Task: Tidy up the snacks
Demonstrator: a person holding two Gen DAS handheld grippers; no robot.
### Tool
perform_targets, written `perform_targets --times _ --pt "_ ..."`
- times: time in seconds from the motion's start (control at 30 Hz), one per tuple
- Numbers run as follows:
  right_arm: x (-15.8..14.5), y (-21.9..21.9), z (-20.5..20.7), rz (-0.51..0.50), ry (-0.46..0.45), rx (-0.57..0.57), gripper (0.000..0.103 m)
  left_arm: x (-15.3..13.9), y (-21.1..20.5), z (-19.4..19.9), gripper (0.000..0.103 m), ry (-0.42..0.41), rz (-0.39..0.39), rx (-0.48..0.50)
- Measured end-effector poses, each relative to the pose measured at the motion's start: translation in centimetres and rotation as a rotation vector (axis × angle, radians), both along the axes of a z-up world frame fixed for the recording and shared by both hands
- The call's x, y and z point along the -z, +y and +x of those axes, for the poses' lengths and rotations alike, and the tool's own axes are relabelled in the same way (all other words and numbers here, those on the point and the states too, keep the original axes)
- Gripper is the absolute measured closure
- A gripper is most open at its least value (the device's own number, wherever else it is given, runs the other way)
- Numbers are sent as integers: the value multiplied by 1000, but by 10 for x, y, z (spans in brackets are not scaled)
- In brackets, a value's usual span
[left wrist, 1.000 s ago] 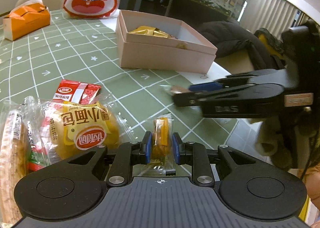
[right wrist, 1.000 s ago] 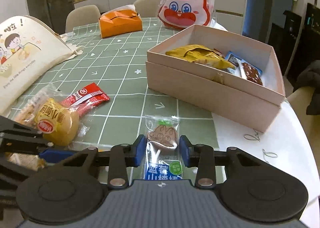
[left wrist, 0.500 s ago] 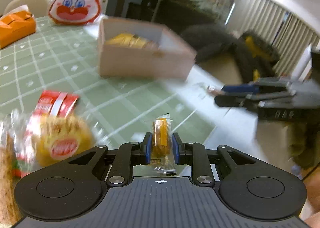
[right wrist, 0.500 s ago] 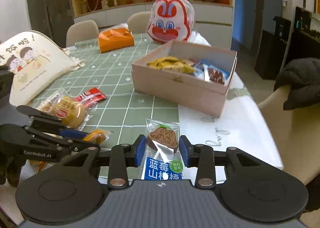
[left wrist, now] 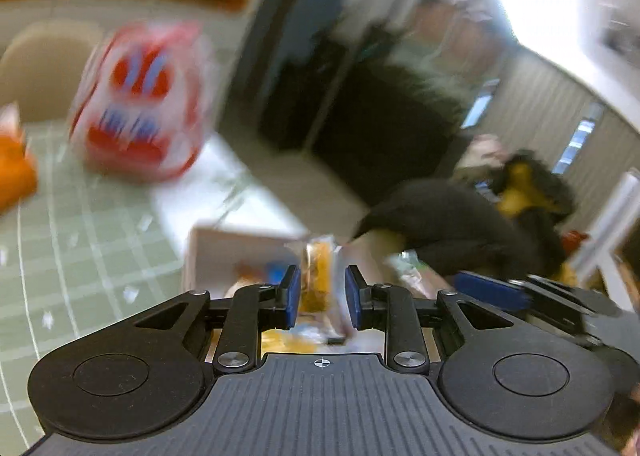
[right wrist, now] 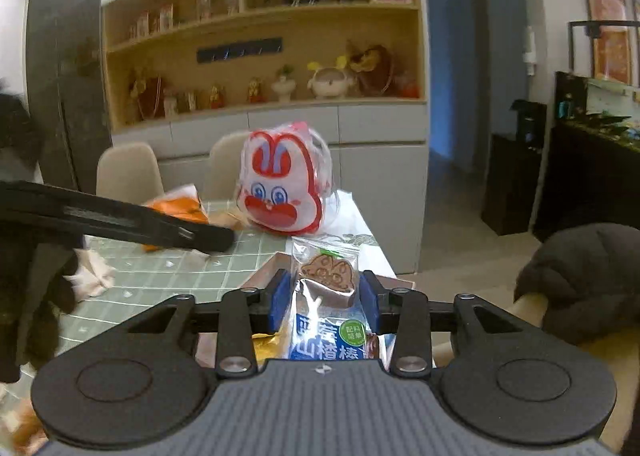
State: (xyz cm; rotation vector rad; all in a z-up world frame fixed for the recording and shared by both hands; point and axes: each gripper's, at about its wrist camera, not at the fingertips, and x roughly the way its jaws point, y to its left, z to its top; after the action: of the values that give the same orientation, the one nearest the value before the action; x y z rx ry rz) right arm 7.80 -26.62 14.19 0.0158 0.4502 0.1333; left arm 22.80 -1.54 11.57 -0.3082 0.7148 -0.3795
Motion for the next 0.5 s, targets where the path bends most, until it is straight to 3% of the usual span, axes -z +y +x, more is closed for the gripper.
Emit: perform_targets --times 0.07,0.2,0.33,0.5 --pt "15 -3 29 33 83 -2 53 24 5 6 75 64 -11 -31" --pt "47 -6 50 142 195 -66 53 38 25 -23 75 52 -8 -54" --pt "68 8 51 144 251 -90 53 40 47 -69 75 37 42 -56" --pt "74 37 55 130 303 -118 53 47 79 -136 75 20 33 -85"
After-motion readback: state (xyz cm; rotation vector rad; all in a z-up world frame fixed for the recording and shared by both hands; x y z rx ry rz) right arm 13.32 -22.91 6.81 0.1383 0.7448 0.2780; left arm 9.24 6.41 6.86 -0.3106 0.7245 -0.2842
